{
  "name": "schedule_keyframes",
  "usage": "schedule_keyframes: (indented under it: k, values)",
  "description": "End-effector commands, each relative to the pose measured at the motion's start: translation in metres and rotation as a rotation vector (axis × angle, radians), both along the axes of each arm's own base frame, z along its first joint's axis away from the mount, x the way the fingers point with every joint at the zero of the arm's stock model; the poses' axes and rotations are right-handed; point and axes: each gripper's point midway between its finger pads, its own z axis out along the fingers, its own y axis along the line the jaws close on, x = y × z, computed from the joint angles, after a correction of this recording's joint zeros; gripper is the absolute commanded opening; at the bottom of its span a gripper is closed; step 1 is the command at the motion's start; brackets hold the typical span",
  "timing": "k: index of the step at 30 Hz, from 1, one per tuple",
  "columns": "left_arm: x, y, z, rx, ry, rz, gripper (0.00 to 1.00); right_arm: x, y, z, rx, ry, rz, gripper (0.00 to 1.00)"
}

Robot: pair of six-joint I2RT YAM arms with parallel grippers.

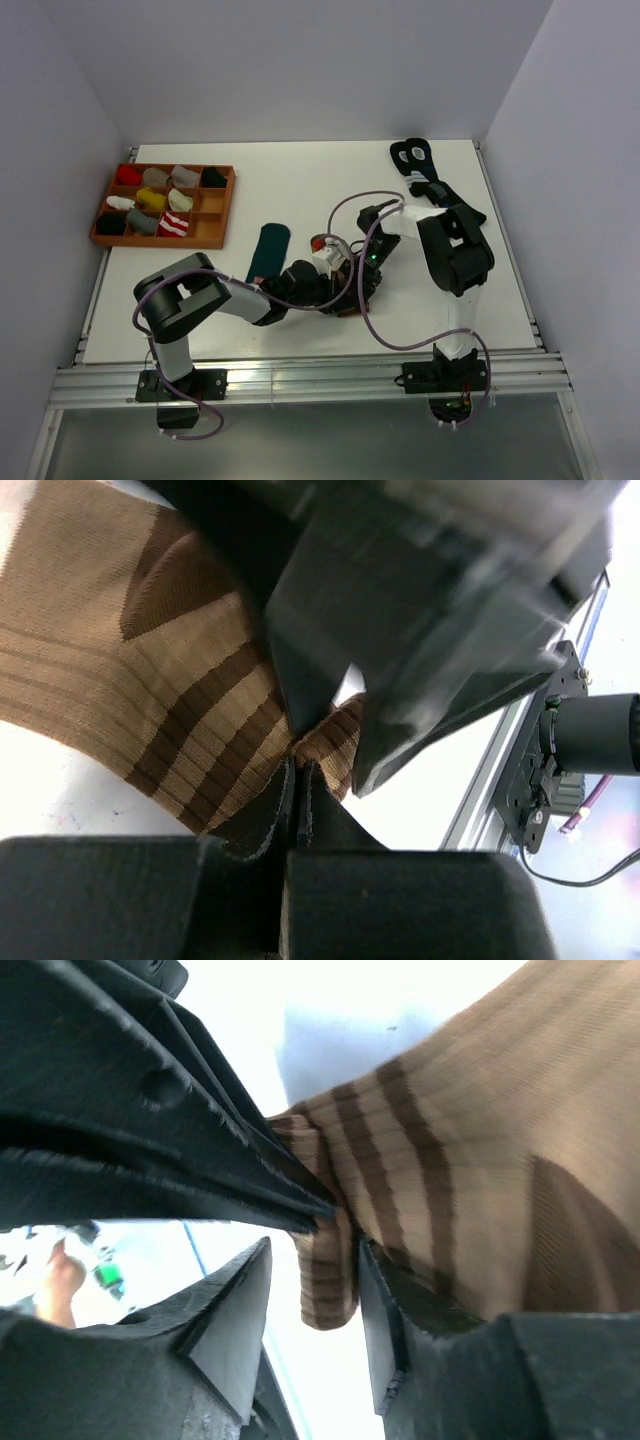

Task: Roll the socks
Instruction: Roll the sock at the center of the board.

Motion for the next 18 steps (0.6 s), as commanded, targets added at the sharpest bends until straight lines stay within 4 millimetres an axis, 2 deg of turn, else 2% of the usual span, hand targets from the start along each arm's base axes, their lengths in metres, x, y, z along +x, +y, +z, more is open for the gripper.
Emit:
schedule_keyframes:
  k: [1, 6, 10, 14, 18]
  values:
    - [-0.012, 0.021, -0.031, 0.143, 0.079, 0.032, 0.00, 0.035, -0.001, 0.005, 0.028, -0.191, -0.046, 0.48]
    - [-0.016, 0.031, -0.037, 0.174, 0.112, 0.055, 0.00, 0.054, -0.015, 0.017, 0.002, -0.279, -0.165, 0.51]
    - [-0.020, 0.032, -0.039, 0.173, 0.147, 0.056, 0.00, 0.061, -0.028, 0.025, 0.012, -0.358, -0.201, 0.51]
    - [-0.027, 0.034, -0.048, 0.183, 0.204, 0.047, 0.00, 0.058, -0.041, 0.031, 0.026, -0.423, -0.218, 0.51]
    - [-0.037, 0.033, -0.049, 0.137, 0.263, 0.023, 0.00, 0.060, -0.049, 0.048, 0.089, -0.454, -0.264, 0.52]
